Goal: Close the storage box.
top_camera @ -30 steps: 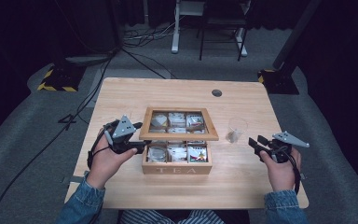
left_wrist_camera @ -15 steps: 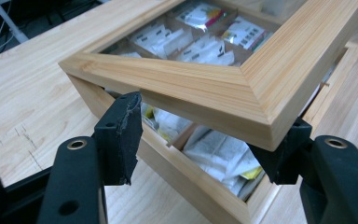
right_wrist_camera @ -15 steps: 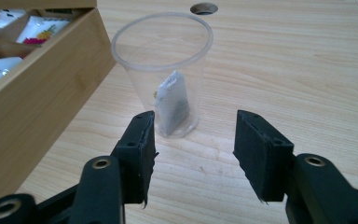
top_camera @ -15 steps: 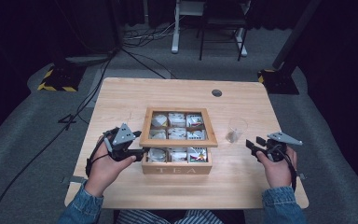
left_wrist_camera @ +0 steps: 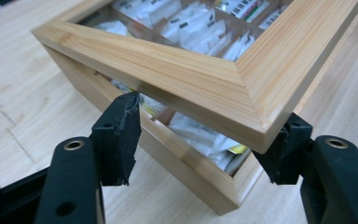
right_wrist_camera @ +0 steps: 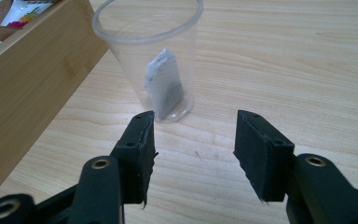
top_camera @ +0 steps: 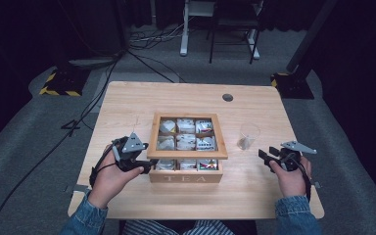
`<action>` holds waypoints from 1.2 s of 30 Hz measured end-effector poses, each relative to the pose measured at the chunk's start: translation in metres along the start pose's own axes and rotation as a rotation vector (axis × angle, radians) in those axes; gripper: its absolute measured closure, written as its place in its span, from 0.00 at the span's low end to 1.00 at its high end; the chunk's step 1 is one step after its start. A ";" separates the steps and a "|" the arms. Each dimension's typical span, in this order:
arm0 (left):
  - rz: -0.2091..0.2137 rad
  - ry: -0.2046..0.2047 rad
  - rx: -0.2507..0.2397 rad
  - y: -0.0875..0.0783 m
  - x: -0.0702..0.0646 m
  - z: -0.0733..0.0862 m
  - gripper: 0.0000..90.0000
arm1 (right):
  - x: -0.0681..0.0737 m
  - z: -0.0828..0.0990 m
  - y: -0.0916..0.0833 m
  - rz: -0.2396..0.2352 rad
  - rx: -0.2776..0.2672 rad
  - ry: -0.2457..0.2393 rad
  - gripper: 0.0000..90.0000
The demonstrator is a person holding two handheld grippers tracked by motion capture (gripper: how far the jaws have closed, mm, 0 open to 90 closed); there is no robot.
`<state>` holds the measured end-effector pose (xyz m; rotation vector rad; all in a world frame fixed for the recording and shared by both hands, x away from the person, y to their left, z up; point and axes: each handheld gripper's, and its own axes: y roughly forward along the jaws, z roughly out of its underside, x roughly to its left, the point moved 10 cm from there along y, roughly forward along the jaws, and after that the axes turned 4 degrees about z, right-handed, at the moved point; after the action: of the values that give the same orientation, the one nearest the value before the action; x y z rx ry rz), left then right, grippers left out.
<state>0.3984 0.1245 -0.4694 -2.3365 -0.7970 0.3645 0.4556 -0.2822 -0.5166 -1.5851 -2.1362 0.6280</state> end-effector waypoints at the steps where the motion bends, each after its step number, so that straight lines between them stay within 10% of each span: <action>1: 0.003 0.003 0.004 0.001 0.000 0.001 0.42 | -0.001 0.000 0.000 0.000 -0.001 0.002 0.54; 36: 0.045 0.042 0.213 0.014 -0.011 0.027 0.37 | -0.003 0.006 0.003 -0.007 0.020 0.019 0.54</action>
<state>0.3840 0.1216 -0.4989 -2.1584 -0.6535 0.3983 0.4555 -0.2855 -0.5236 -1.5658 -2.1145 0.6273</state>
